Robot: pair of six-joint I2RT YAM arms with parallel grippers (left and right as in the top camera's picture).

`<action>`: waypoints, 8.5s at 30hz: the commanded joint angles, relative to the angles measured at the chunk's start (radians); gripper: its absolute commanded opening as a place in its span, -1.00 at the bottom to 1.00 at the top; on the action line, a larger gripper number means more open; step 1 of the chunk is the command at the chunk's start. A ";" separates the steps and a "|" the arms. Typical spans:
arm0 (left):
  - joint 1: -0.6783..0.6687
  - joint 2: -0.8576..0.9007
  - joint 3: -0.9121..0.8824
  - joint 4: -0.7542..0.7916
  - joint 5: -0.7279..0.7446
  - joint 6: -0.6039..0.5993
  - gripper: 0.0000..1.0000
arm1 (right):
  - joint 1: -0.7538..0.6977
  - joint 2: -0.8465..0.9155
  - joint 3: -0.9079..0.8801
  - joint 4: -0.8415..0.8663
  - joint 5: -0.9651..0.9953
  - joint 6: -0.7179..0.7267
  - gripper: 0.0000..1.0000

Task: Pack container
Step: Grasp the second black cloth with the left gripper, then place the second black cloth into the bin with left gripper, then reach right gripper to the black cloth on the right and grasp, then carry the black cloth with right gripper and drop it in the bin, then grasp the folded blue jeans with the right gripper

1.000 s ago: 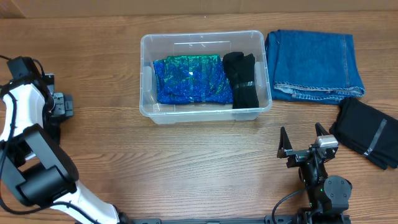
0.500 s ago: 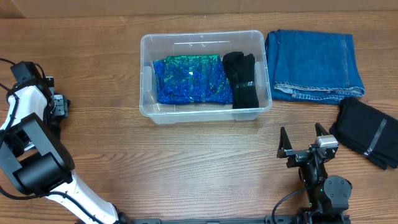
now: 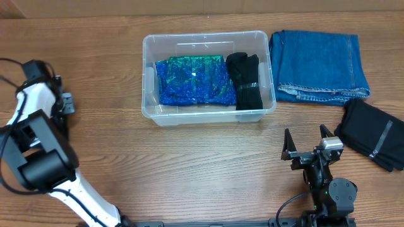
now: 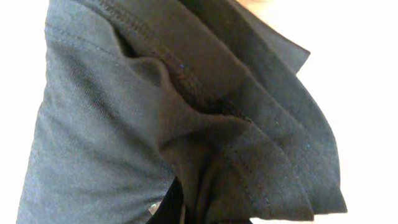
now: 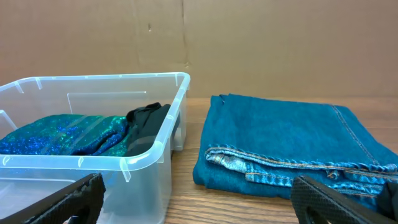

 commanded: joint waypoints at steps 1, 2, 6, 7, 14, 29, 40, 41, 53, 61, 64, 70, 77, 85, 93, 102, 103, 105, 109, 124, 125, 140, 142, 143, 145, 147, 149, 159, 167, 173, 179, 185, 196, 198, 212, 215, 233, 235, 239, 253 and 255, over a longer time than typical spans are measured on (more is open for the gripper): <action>-0.136 0.027 0.181 -0.120 0.087 -0.173 -0.92 | -0.006 -0.007 -0.003 0.004 0.003 0.007 1.00; -0.167 0.027 0.269 -0.182 0.108 -0.198 -0.92 | -0.006 -0.007 -0.003 0.004 0.003 0.007 1.00; -0.267 0.026 0.622 -0.432 0.151 -0.302 -0.92 | -0.006 -0.007 -0.003 0.004 0.003 0.007 1.00; -0.303 0.026 0.740 -0.507 0.161 -0.313 -0.92 | -0.006 -0.007 -0.003 0.004 0.003 0.007 1.00; -0.468 0.026 1.227 -0.771 0.177 -0.430 -0.92 | -0.006 -0.007 -0.003 0.004 0.003 0.007 1.00; -1.116 0.204 1.174 -0.689 -0.048 -1.056 -0.92 | -0.006 -0.007 -0.003 0.004 0.003 0.007 1.00; -1.128 0.453 1.174 -0.520 0.114 -1.161 -0.92 | -0.006 -0.007 -0.003 0.004 0.003 0.007 1.00; -1.128 0.453 1.174 -0.509 0.126 -1.161 -0.59 | -0.006 -0.007 -0.003 0.004 0.003 0.007 1.00; -1.127 0.451 1.421 -0.545 0.206 -0.944 0.29 | -0.006 -0.007 -0.003 0.004 0.003 0.007 1.00; -1.126 0.462 1.260 -0.600 0.113 -0.882 -0.68 | -0.006 -0.007 -0.003 0.004 0.003 0.007 1.00; -1.126 0.462 1.117 -0.472 0.112 -0.853 -0.72 | -0.006 -0.007 -0.003 0.004 0.003 0.007 1.00; -1.118 0.461 0.948 -0.278 0.067 -0.805 -0.78 | -0.006 -0.007 -0.003 0.004 0.003 0.007 1.00; -1.099 0.448 1.369 -0.570 0.063 -0.730 -0.49 | -0.006 -0.007 -0.003 0.004 0.003 0.007 1.00; -0.944 0.341 1.677 -0.962 0.049 -0.702 0.66 | -0.006 -0.007 -0.003 0.004 0.003 0.007 1.00; -0.554 0.307 1.677 -1.031 0.231 -0.685 1.00 | -0.006 -0.007 -0.003 0.005 0.004 0.006 1.00; -0.326 0.307 1.658 -1.031 0.246 -0.525 1.00 | -0.006 -0.007 -0.003 0.067 0.077 0.039 1.00; -0.314 0.307 1.658 -1.031 0.240 -0.524 1.00 | -0.005 -0.007 -0.003 0.087 0.053 0.049 1.00; -0.299 0.307 1.658 -1.031 0.192 -0.524 1.00 | -0.006 -0.007 0.026 0.073 0.011 0.049 1.00; -0.295 0.307 1.658 -1.031 0.173 -0.525 1.00 | -0.006 0.041 0.286 -0.198 0.030 0.053 1.00; -0.296 0.307 1.658 -1.031 0.173 -0.525 1.00 | -0.086 0.910 1.038 -0.843 0.012 0.299 1.00; -0.296 0.307 1.658 -1.031 0.173 -0.525 1.00 | -0.114 0.936 1.038 -0.856 0.042 0.357 1.00; -0.296 0.307 1.658 -1.031 0.173 -0.525 1.00 | -0.721 1.434 0.873 -0.681 0.133 0.912 1.00; -0.296 0.307 1.658 -1.031 0.173 -0.525 1.00 | -0.723 1.468 0.839 -0.594 0.133 0.912 1.00; -0.296 0.307 1.658 -1.031 0.173 -0.525 1.00 | -0.723 1.488 0.833 -0.559 0.133 0.912 1.00; -0.296 0.307 1.658 -1.031 0.173 -0.525 1.00 | -0.723 1.527 0.832 -0.510 0.136 0.912 1.00; -0.296 0.307 1.658 -1.031 0.173 -0.525 1.00 | -0.723 1.554 0.832 -0.481 0.137 0.912 1.00; -0.296 0.307 1.658 -1.031 0.173 -0.525 1.00 | -0.723 1.577 0.831 -0.454 0.137 0.911 0.90; -0.296 0.307 1.658 -1.031 0.173 -0.525 1.00 | -0.723 1.731 0.831 -0.404 0.170 0.880 -0.36; -0.296 0.307 1.658 -1.031 0.173 -0.525 1.00 | -0.723 1.679 0.835 -0.440 0.042 0.701 -0.93; -0.296 0.307 1.658 -1.030 0.173 -0.525 1.00 | -0.723 1.326 0.898 -0.578 -0.039 0.641 -0.93; -0.296 0.307 1.658 -1.031 0.173 -0.525 1.00 | -0.715 0.963 0.952 -0.692 -0.295 0.489 -0.92; -0.296 0.307 1.658 -1.031 0.173 -0.525 1.00 | -0.625 0.719 0.952 -0.636 -0.568 0.516 -0.92; -0.296 0.307 1.658 -1.031 0.173 -0.525 1.00 | -0.030 0.799 0.952 -0.368 -0.238 0.626 -0.92; -0.296 0.307 1.658 -1.030 0.173 -0.525 1.00 | 0.083 0.863 0.953 -0.319 -0.139 0.648 -0.92; -0.296 0.307 1.658 -1.031 0.173 -0.525 1.00 | 0.698 1.537 1.038 0.244 0.596 0.960 -0.92; -0.296 0.307 1.658 -1.031 0.173 -0.525 1.00 | 0.702 1.609 1.038 0.404 0.615 1.052 -0.92; -0.296 0.307 1.658 -1.031 0.173 -0.525 1.00 | 0.758 1.855 1.228 0.367 0.480 1.157 1.00; -0.296 0.307 1.658 -1.031 0.173 -0.525 1.00 | 0.776 1.851 1.228 0.360 0.462 1.117 1.00; -0.296 0.307 1.658 -1.030 0.173 -0.525 1.00 | 0.798 1.786 1.292 0.108 0.462 0.833 1.00; -0.296 0.307 1.658 -1.031 0.173 -0.525 1.00 | 0.301 1.460 1.402 -0.694 0.378 0.676 1.00; -0.296 0.307 1.658 -1.031 0.173 -0.525 1.00 | 0.130 1.503 1.374 -0.766 0.270 0.828 1.00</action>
